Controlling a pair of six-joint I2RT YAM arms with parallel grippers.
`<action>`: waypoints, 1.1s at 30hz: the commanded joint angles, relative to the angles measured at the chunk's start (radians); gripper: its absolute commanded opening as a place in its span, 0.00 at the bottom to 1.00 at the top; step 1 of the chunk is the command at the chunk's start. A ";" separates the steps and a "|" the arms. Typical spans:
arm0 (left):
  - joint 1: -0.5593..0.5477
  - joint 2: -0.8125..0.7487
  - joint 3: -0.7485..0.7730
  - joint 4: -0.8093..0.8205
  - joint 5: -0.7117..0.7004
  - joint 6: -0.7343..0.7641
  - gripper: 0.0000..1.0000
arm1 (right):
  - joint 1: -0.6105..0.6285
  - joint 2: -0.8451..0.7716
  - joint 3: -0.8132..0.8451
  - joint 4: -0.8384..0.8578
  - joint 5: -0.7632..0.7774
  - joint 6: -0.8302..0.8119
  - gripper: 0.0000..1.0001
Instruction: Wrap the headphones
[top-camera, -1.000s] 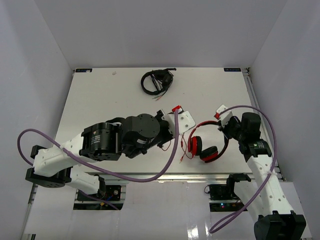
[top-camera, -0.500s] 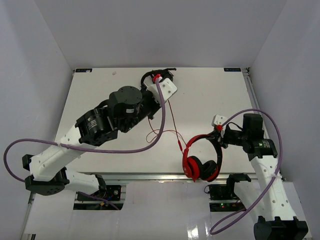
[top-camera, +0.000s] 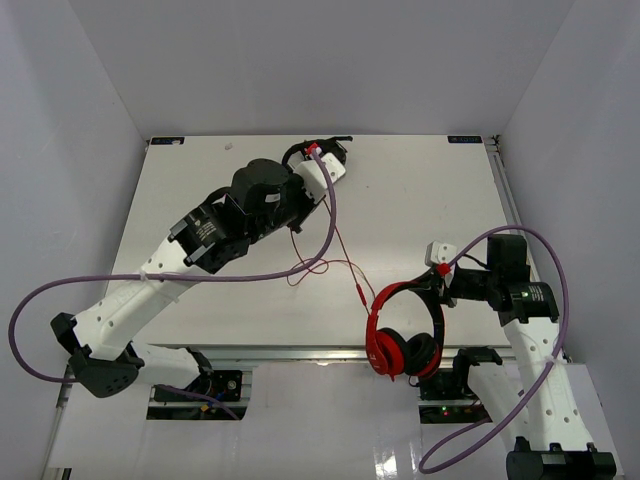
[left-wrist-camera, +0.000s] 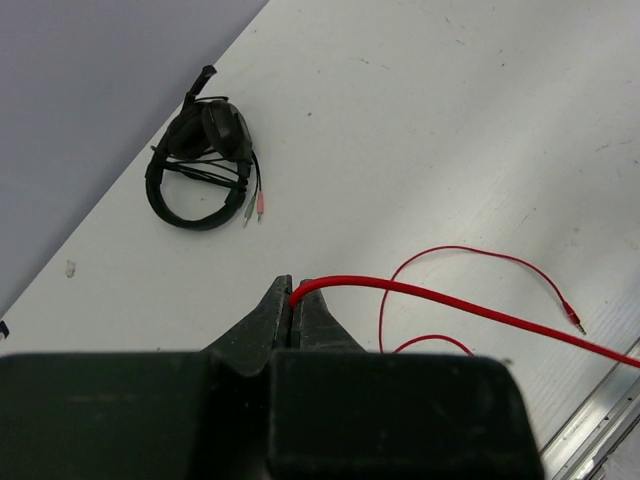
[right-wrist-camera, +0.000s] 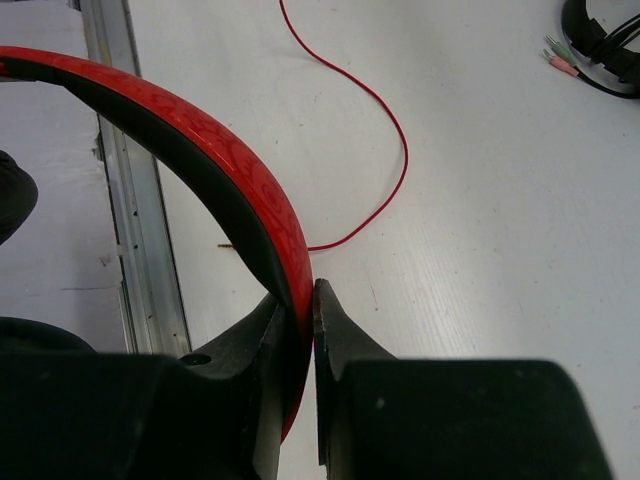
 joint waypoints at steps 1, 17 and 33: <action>0.044 -0.044 -0.034 0.056 0.080 -0.031 0.00 | 0.006 -0.009 0.023 -0.035 -0.087 -0.001 0.08; 0.208 -0.212 -0.456 0.213 0.266 -0.169 0.00 | 0.004 0.060 0.147 0.057 -0.282 0.305 0.08; 0.212 -0.152 -0.864 0.841 0.558 -0.527 0.00 | -0.076 0.244 0.195 0.710 -0.332 1.322 0.08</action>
